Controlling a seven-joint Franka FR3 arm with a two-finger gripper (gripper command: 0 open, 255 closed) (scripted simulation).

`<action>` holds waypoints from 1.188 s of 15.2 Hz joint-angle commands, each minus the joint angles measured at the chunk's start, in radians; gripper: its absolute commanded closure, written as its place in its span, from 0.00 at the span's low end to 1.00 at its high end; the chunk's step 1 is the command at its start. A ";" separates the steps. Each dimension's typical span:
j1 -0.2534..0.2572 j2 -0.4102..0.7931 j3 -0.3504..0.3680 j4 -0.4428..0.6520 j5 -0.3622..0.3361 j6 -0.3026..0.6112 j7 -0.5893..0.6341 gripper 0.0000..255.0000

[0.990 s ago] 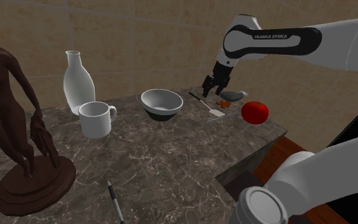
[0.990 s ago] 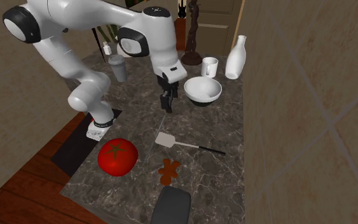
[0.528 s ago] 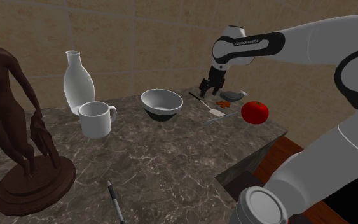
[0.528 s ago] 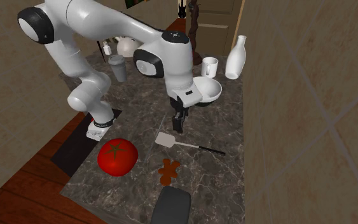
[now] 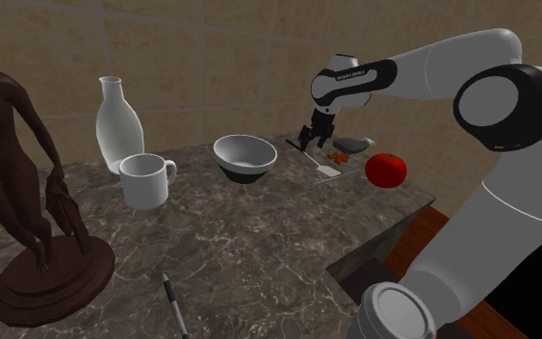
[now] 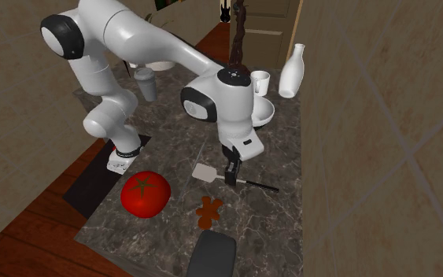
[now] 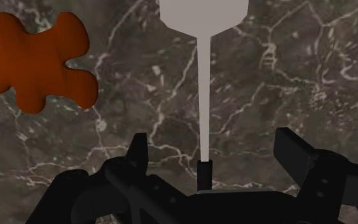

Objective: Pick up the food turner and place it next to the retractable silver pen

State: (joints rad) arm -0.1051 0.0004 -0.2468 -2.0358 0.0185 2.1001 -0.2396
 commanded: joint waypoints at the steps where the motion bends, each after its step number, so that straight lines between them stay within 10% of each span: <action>1: 0.000 0.010 0.000 -0.015 0.003 0.026 -0.003 0.00; 11: -0.001 0.026 0.000 -0.033 0.008 0.058 -0.006 0.00; 12: -0.001 0.026 0.000 -0.033 0.008 0.058 -0.006 1.00; 18: -0.001 0.026 0.000 -0.033 0.008 0.058 -0.006 1.00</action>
State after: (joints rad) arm -0.1057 0.0260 -0.2472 -2.0687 0.0265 2.1584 -0.2456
